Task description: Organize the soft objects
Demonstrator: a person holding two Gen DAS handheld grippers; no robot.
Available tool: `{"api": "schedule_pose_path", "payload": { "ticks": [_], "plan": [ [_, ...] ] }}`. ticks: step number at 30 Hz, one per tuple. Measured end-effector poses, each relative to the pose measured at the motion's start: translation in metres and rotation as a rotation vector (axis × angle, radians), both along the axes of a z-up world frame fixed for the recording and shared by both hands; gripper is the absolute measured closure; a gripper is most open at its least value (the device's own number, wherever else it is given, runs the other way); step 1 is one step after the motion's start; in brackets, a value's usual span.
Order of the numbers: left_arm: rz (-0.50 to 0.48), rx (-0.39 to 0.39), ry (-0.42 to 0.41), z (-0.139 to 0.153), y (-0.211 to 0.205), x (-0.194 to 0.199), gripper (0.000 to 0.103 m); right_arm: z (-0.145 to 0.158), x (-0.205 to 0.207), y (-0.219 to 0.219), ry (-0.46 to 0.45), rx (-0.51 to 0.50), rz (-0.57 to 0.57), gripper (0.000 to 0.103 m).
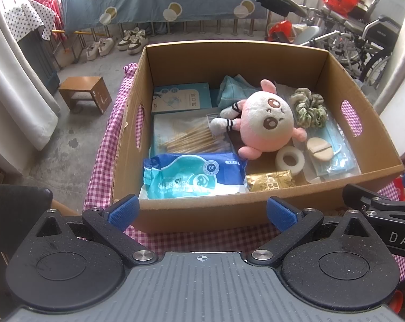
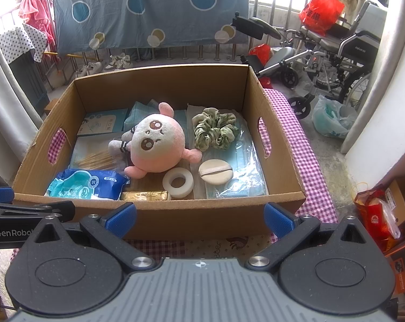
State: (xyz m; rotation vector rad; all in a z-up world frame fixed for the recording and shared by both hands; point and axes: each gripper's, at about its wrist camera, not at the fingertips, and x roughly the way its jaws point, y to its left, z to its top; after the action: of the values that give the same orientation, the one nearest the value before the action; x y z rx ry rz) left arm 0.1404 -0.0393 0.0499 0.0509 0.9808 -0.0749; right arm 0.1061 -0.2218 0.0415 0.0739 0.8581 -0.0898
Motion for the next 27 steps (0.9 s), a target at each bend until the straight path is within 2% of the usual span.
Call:
{"api": "schedule_pose_path", "payload": {
  "ticks": [27],
  "plan": [
    [0.0,0.001,0.005,-0.0011,0.0003,-0.0007,0.002,0.0001,0.0005,-0.0015,0.005,0.004,0.0,0.0]
  ]
}}
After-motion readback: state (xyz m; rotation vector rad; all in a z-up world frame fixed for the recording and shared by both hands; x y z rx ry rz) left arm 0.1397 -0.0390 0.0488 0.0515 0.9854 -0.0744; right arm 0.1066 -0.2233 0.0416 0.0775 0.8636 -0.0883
